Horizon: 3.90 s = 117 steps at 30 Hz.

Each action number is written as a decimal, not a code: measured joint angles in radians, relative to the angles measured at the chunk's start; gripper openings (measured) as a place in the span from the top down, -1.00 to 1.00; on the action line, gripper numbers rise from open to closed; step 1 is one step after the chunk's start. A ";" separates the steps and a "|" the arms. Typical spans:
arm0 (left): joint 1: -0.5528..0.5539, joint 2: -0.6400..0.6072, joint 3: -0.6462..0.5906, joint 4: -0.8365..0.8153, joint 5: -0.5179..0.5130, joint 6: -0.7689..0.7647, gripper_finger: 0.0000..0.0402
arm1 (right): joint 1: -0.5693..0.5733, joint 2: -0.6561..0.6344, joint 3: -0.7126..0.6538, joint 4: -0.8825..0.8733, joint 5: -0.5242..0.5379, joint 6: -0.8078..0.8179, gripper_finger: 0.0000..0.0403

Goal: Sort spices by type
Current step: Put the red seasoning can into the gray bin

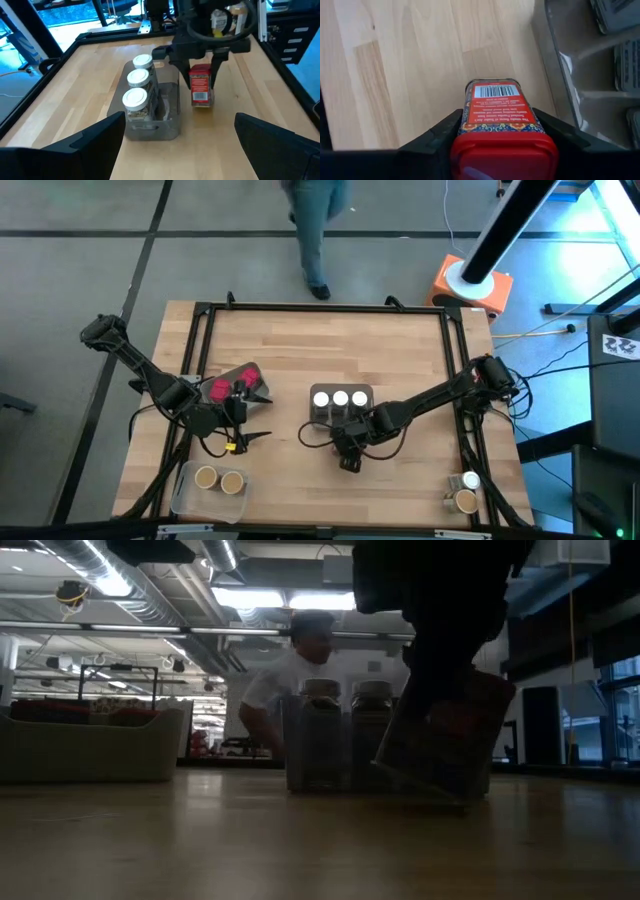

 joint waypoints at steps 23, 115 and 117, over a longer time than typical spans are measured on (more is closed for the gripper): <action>0.006 0.003 -0.002 0.047 -0.038 -0.001 -0.79 | 0.053 -0.045 0.150 -0.092 0.137 -0.047 -0.54; 0.299 0.937 0.333 0.624 0.455 0.103 0.01 | 0.319 -0.451 -0.356 -0.087 1.133 0.320 -0.54; 0.292 0.915 0.332 0.609 0.446 0.105 0.01 | 0.319 -0.451 -0.356 -0.088 1.133 0.320 -0.54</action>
